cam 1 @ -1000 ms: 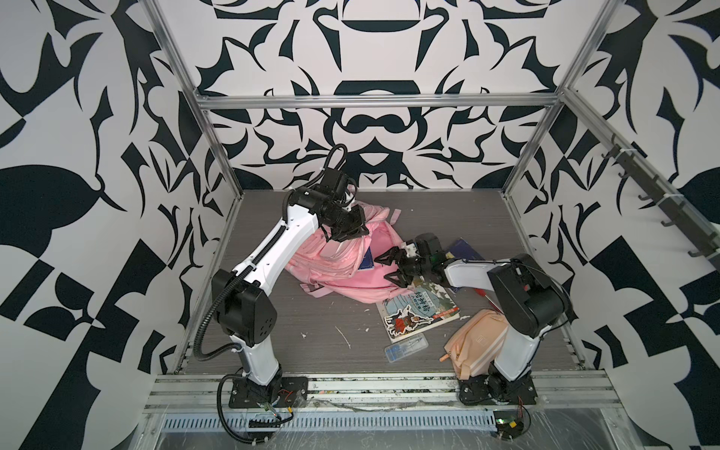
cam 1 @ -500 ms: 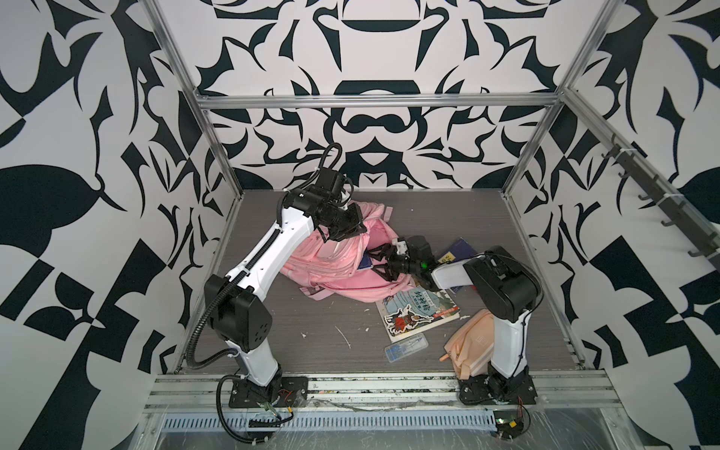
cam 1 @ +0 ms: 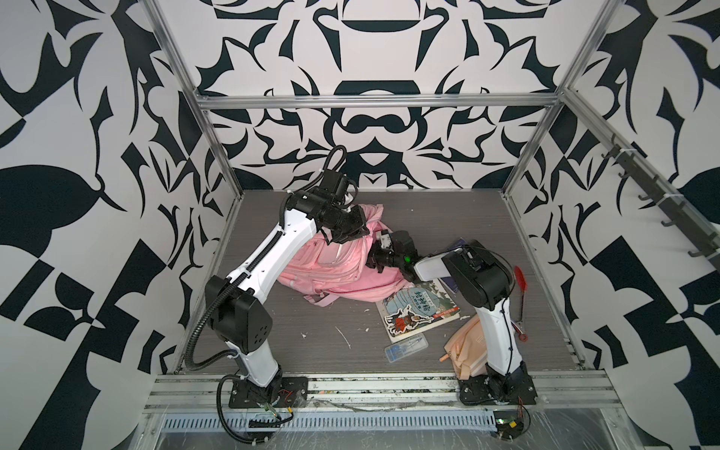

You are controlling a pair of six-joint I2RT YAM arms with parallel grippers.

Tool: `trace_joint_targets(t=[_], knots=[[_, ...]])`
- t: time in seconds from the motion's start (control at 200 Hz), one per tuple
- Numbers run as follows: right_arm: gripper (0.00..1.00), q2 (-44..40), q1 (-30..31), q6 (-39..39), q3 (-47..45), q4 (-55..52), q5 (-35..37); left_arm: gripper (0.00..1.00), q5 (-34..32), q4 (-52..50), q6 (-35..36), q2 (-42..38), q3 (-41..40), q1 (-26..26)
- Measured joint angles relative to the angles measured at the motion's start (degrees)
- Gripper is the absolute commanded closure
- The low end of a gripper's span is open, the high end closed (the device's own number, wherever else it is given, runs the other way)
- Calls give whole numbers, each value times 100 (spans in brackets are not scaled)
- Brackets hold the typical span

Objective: Pack books, pencil case, and school supplies into a backpack
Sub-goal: Place the book in the student bag.

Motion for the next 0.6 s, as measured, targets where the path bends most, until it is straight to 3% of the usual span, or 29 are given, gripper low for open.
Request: trace_joint_targets(t=[0.185,0.425,0.6], knots=[[100,-319,-98,-1633,581,-1982,-55,100,22,-111,127,-79,7,2],[100,127,-332,-5106,3501,-6352,-562,100,293,-457,612,-490,-39,531],[100,1248,-439,-6778,5643,-8727,-763,100,225,-909,1152,-767,-42,767]])
